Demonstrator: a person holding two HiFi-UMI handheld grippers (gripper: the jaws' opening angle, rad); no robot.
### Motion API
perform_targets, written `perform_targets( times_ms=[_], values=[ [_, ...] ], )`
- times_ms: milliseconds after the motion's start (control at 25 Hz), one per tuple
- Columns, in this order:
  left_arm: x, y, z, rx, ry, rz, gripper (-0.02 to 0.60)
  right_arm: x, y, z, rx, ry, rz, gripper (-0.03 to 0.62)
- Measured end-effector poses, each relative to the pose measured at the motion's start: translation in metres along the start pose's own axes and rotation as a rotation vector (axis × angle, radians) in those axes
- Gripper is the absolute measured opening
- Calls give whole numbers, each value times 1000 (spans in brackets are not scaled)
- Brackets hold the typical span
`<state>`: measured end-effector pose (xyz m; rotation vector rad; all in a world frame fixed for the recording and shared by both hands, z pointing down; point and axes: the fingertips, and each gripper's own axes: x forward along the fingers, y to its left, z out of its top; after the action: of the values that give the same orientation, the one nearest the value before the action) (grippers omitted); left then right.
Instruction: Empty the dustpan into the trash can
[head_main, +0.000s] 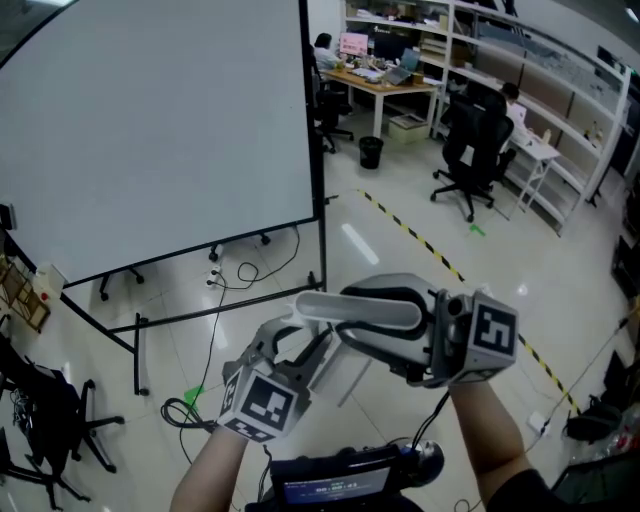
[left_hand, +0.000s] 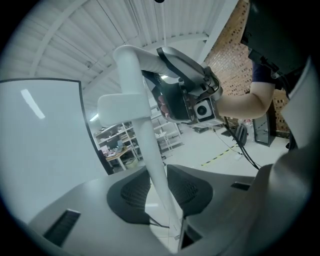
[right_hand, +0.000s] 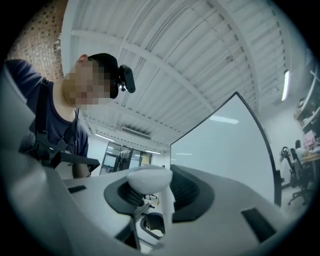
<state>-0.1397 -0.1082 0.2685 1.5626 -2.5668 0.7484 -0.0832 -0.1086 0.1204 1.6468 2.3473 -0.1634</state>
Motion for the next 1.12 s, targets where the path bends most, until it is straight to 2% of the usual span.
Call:
perform_targets(
  times_ms=[360,800,1120],
  values=[
    [-3,16,-30,-19,91,57,107,13,-13,-25,42,34,79,149],
    [-23,46,-58,-39,67,46,107,59,-19,-46,47,88,77,149],
    [-31,72,-84,-49,50,3,107,94,-27,-70,60,132,24,149]
  ],
)
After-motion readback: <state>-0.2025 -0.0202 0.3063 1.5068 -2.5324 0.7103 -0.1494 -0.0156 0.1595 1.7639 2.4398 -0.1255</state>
